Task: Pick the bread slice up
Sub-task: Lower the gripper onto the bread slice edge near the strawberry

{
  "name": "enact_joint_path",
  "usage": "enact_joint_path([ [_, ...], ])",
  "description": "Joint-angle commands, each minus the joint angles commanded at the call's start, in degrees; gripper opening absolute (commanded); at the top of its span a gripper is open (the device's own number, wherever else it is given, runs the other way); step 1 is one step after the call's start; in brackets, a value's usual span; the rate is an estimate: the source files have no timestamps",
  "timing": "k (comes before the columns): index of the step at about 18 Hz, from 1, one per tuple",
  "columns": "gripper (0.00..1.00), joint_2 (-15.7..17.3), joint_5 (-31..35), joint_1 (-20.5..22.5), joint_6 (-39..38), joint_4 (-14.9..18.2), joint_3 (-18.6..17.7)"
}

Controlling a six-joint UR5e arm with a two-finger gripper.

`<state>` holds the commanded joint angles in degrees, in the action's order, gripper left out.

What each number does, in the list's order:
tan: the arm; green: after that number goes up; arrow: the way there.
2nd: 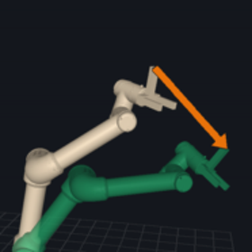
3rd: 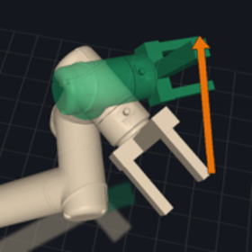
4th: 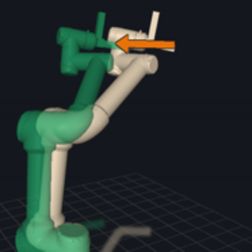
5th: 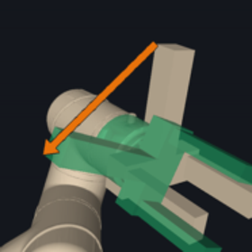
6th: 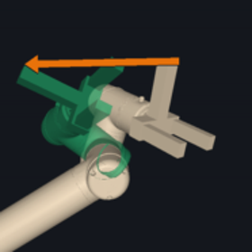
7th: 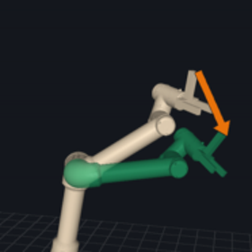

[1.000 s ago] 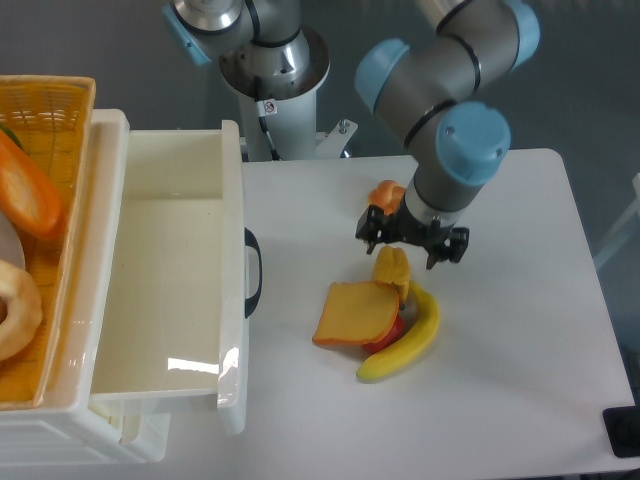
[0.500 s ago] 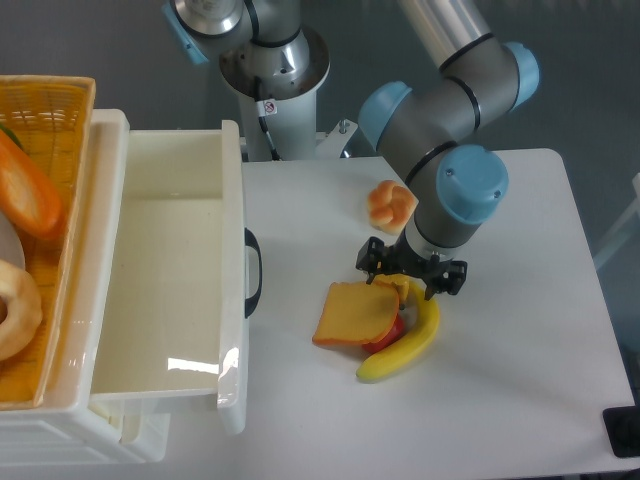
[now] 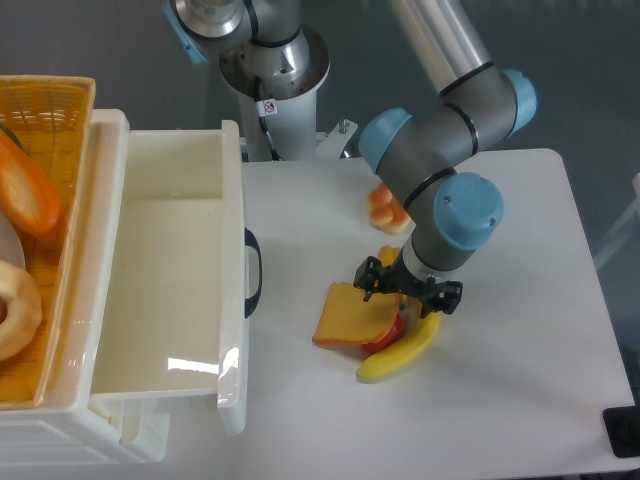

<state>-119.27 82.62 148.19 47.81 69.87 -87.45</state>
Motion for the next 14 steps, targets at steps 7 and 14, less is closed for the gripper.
enact_joint_path([
  [7,0.78,0.0,-1.0,-1.1,-0.1,0.0,-0.6],
  [14,0.24,0.3,-1.0,-1.3,-0.2,0.1,-0.6],
])
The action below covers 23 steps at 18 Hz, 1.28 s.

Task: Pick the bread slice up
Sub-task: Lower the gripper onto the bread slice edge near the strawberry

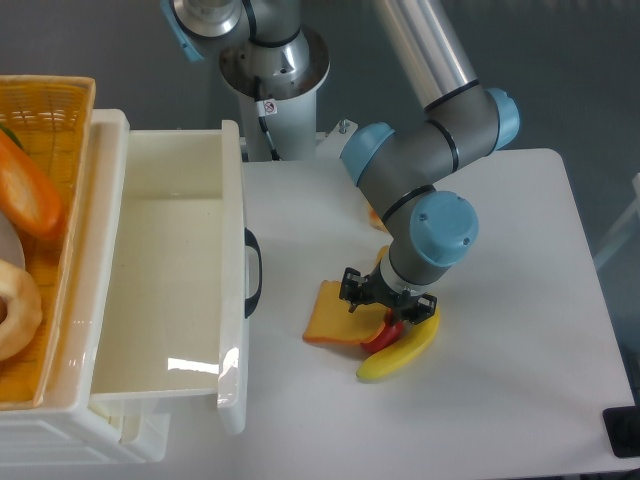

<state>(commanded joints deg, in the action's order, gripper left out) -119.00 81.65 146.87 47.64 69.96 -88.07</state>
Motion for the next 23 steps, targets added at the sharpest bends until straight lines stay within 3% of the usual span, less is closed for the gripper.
enact_joint_path([
  [3,0.0,0.1,-0.1,0.0,0.0,0.0,0.1],
  [8,0.0,-0.3,-0.2,-0.2,-6.0,0.1,0.4],
  [11,0.03,-0.3,-0.8,-0.4,-5.6,-0.1,0.8],
  [12,0.75,-0.7,-1.4,-0.4,-4.8,-0.3,1.6],
  [13,1.0,-1.3,-1.1,-0.7,-3.2,-0.4,2.9],
  [16,1.0,-1.5,-1.2,-1.1,-2.1,-0.6,5.5],
  [23,1.0,-2.7,-1.1,-1.5,-1.8,-2.1,3.9],
])
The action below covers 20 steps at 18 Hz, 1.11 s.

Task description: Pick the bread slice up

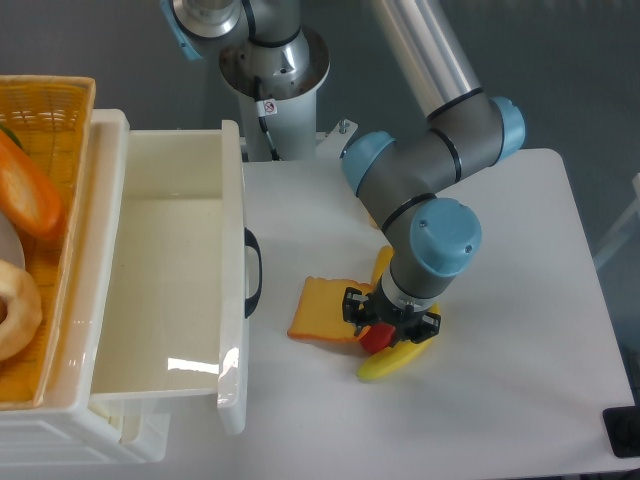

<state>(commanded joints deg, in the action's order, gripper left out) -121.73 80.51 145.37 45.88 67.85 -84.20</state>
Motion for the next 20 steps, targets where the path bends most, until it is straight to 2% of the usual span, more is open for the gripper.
enact_joint_path([
  [10,1.0,-0.6,-0.1,-2.4,0.2,-0.1,-1.4],
  [20,1.0,-0.8,0.3,-2.4,2.1,-0.2,-2.9],
])
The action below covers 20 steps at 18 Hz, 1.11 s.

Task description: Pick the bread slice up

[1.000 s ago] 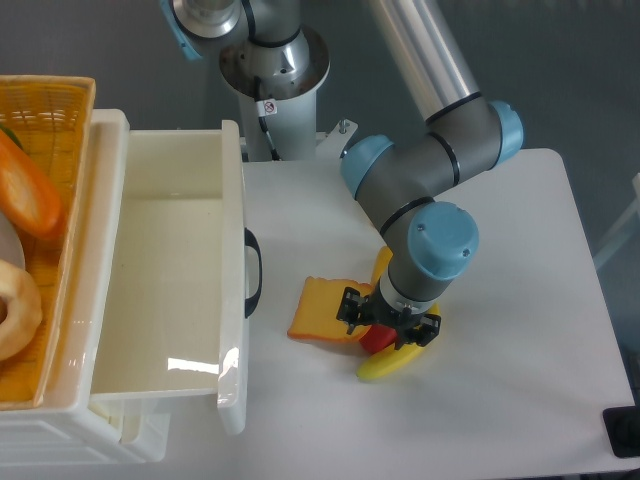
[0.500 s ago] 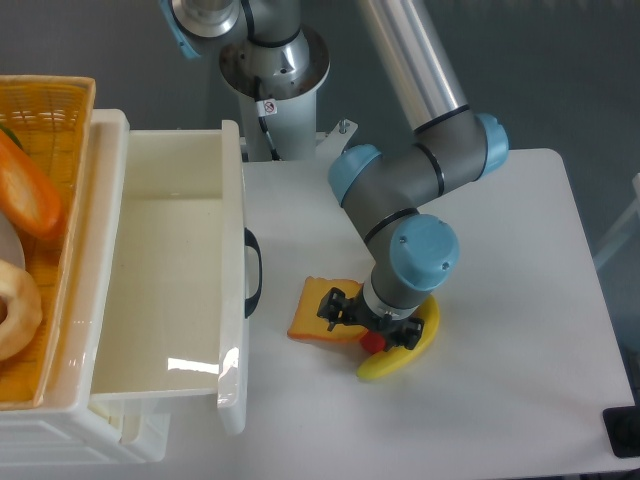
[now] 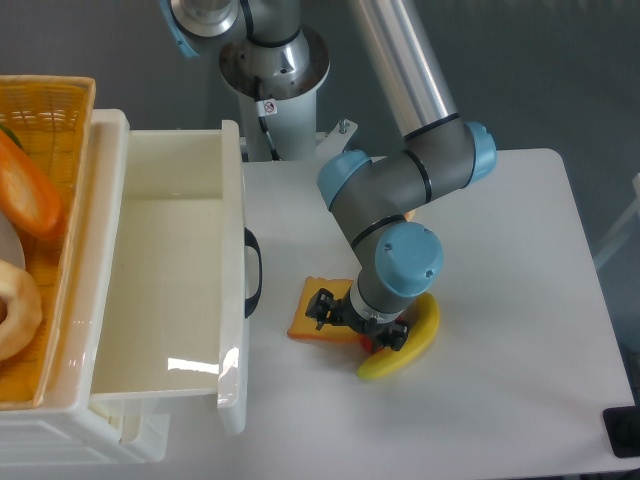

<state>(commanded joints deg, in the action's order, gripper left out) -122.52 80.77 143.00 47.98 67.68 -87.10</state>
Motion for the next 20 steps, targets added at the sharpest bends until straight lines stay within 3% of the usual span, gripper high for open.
enact_joint_path([
  [7,1.0,0.3,2.1,0.2,2.3,0.0,-1.9],
  [8,0.96,0.3,2.2,0.2,2.4,-0.1,-1.9],
  [12,0.21,0.3,2.2,0.2,2.4,0.3,-1.9],
  [13,0.07,0.2,2.2,0.2,2.3,0.4,-1.9],
  [14,0.0,0.1,2.3,0.2,2.3,0.5,-1.9],
  [20,0.0,0.2,2.5,0.2,1.8,1.1,-2.2],
])
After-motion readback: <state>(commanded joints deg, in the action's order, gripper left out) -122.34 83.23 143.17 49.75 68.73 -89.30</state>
